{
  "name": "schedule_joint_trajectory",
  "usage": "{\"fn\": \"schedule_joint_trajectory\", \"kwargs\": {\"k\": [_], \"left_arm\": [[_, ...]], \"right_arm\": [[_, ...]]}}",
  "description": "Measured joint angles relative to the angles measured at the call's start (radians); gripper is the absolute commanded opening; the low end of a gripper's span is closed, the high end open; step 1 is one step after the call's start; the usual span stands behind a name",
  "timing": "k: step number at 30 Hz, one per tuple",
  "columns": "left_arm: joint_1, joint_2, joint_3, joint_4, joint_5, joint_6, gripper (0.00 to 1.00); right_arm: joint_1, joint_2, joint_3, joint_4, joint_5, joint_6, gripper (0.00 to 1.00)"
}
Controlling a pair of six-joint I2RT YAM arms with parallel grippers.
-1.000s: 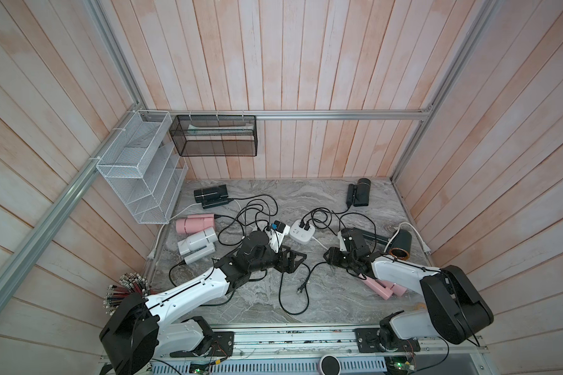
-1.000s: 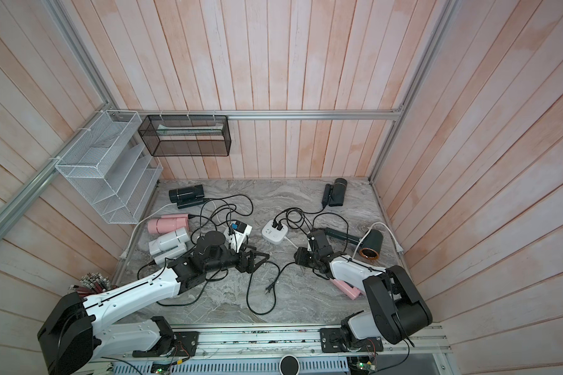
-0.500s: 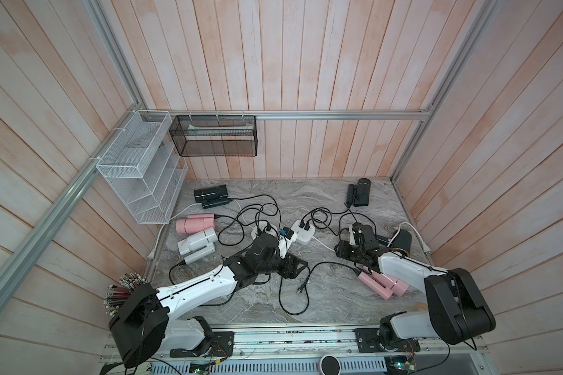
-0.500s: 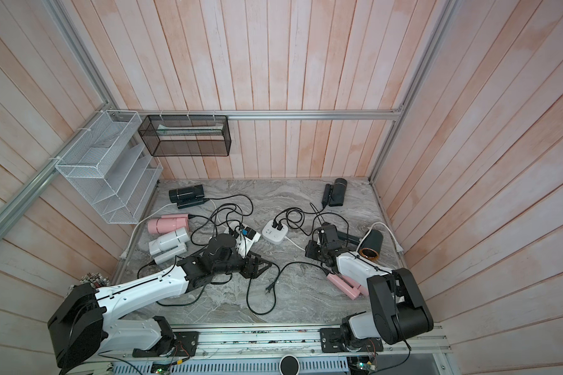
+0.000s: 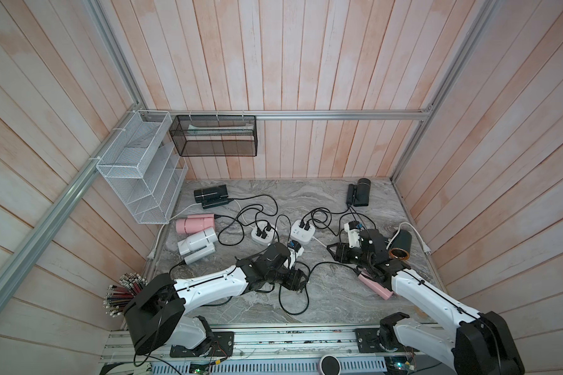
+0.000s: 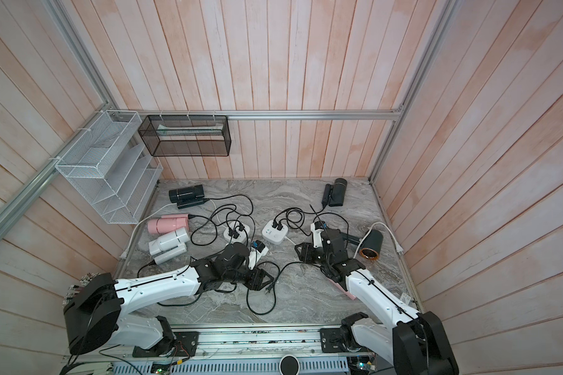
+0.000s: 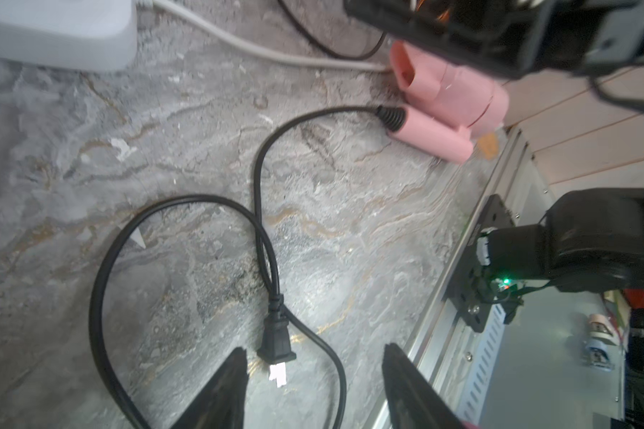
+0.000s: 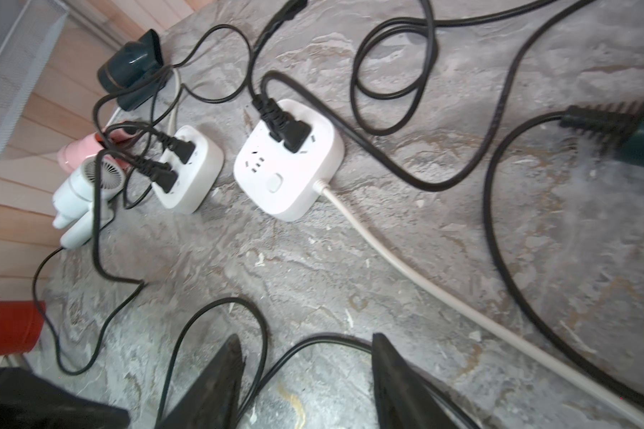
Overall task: Charge the blow dryers
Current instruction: Pick up the plug from the center of the board.
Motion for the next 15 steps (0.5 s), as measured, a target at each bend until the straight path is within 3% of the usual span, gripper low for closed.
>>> {"fn": "schedule_joint_trajectory", "kwargs": {"k": [15], "left_arm": [[-0.076, 0.195, 0.135, -0.145, -0.087, -0.042, 0.45]], "right_arm": [[0.098, -0.059, -0.066, -0.05, -0.007, -0.003, 0.55]]}}
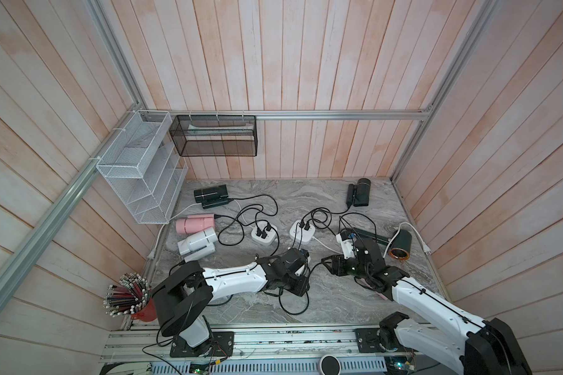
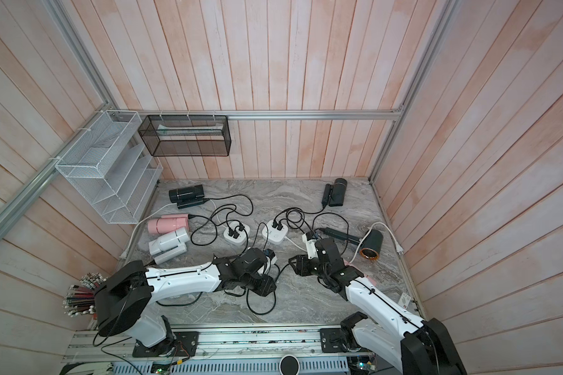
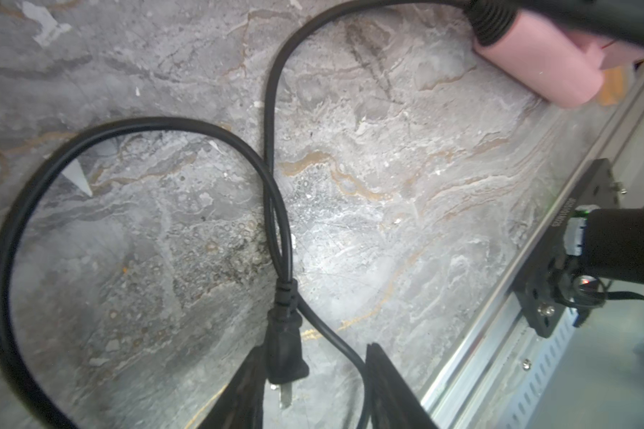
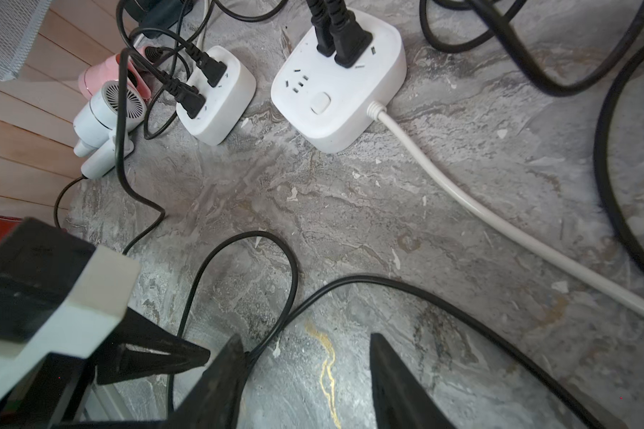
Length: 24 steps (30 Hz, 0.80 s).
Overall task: Charge the blow dryers
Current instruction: Pick up the plug from the center of the board.
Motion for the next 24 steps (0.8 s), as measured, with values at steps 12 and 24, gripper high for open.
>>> {"fn": "schedule_joint_trajectory", "kwargs": {"k": [12, 24], "left_arm": [[0.0, 0.122, 0.131, -0.065, -0.056, 0.027, 0.39], [0.0, 0.19, 0.17, -0.08, -0.076, 0.034, 0.29]], "right_arm": [[0.003, -0.011, 0.0, -0.005, 0.073, 0.012, 0.54], [0.003, -0.011, -0.003, -0.004, 0.093, 0.016, 0.54]]}}
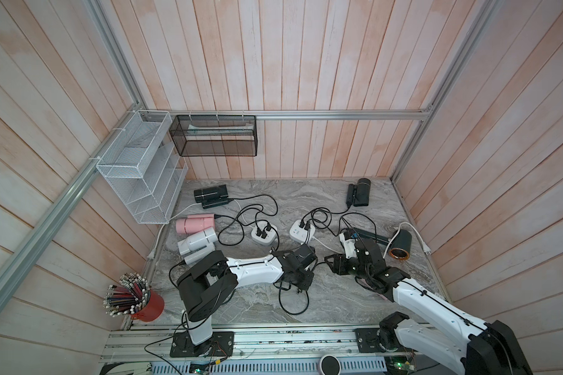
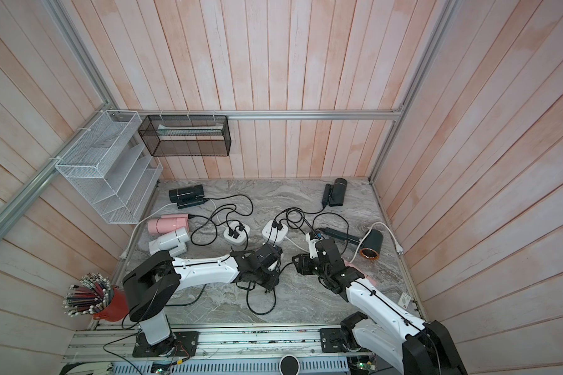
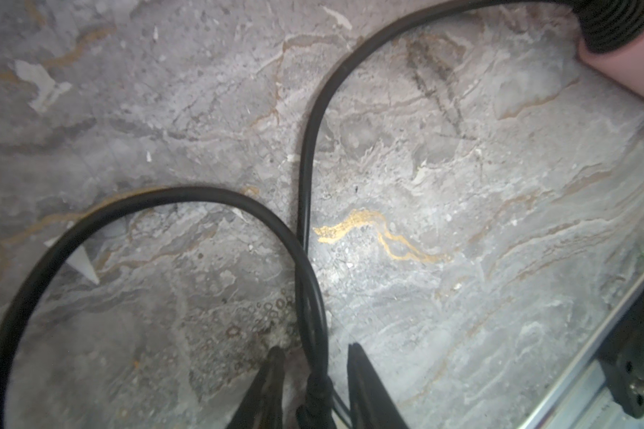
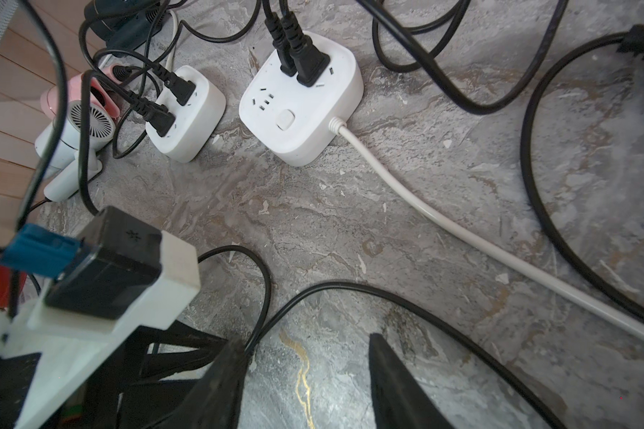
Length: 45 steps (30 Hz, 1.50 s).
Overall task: Charge the blow dryers
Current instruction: Pick up the plug from the center of the board.
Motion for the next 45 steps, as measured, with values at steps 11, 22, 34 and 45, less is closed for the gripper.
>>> {"fn": "schedule_joint_trajectory", "kwargs": {"k": [11, 22, 34, 45], "left_arm": [[0.0, 0.004, 0.004, 0.002, -0.008, 0.0, 0.17], [0.003, -0.084, -0.094, 0.098, -0.023, -0.013, 0.09], [0.006, -0.224, -0.214, 0.283, -0.026, -0.043, 0.08], [0.007, -0.231, -0.256, 0.372, -0.026, -0.061, 0.08]], "right_arm": [[0.0, -0.001, -0.018, 0.0, 0.005, 0.011, 0.54], [0.0, 0.018, -0.039, 0.065, -0.088, 0.095, 0.55], [0.002, 0.152, -0.063, 0.246, -0.306, 0.278, 0.48], [0.038, 0.23, -0.063, 0.366, -0.356, 0.355, 0.38]]}}
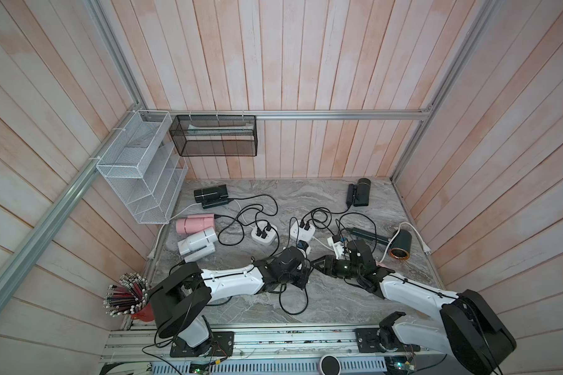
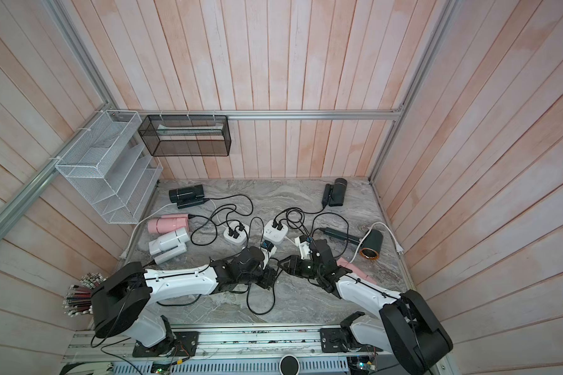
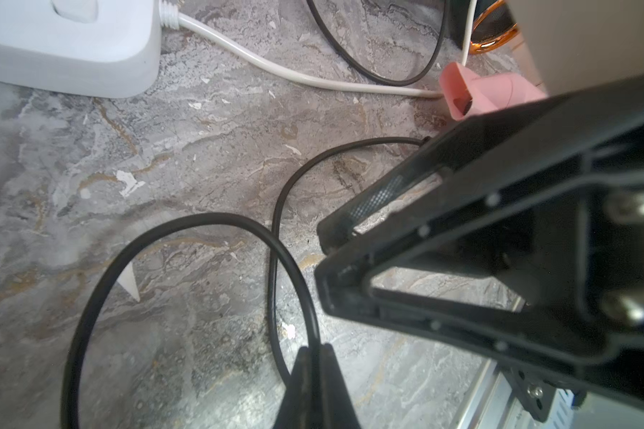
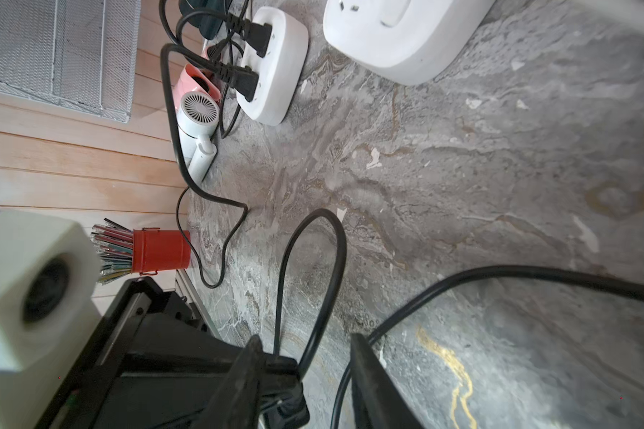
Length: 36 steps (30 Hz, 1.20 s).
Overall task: Charge the blow dryers
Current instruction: Pick up the plug from the center of the board.
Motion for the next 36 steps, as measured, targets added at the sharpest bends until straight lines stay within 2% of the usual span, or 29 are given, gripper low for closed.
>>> {"fn": "schedule_joint_trajectory", "kwargs": {"k": [3, 12, 16, 20, 24, 29, 36], "left_arm": [[0.0, -0.011, -0.007, 0.02, 0.0, -0.003, 0.08], [0.0, -0.021, -0.02, 0.037, 0.001, -0.007, 0.08], [0.0, -0.021, -0.02, 0.039, 0.003, -0.015, 0.16], [0.008, -0.021, -0.02, 0.039, 0.035, -0.038, 0.34], [0.032, -0.03, -0.02, 0.017, 0.09, -0.045, 0.42], [0.063, -0.046, -0.006, -0.067, 0.156, -0.029, 0.43], [0.078, -0.038, 0.031, -0.176, 0.207, -0.01, 0.35]], "right_arm": [[0.016, 0.029, 0.0, 0.022, -0.001, 0.013, 0.37], [0.057, 0.056, 0.003, 0.075, 0.017, 0.049, 0.12], [0.062, 0.052, 0.005, 0.076, 0.026, 0.054, 0.05], [0.069, 0.031, 0.018, 0.045, 0.055, 0.039, 0.03], [0.102, 0.013, 0.069, -0.021, 0.105, 0.005, 0.03], [0.147, 0.012, 0.111, -0.063, 0.164, -0.02, 0.02], [0.203, 0.015, 0.154, -0.127, 0.244, -0.047, 0.02]]}}
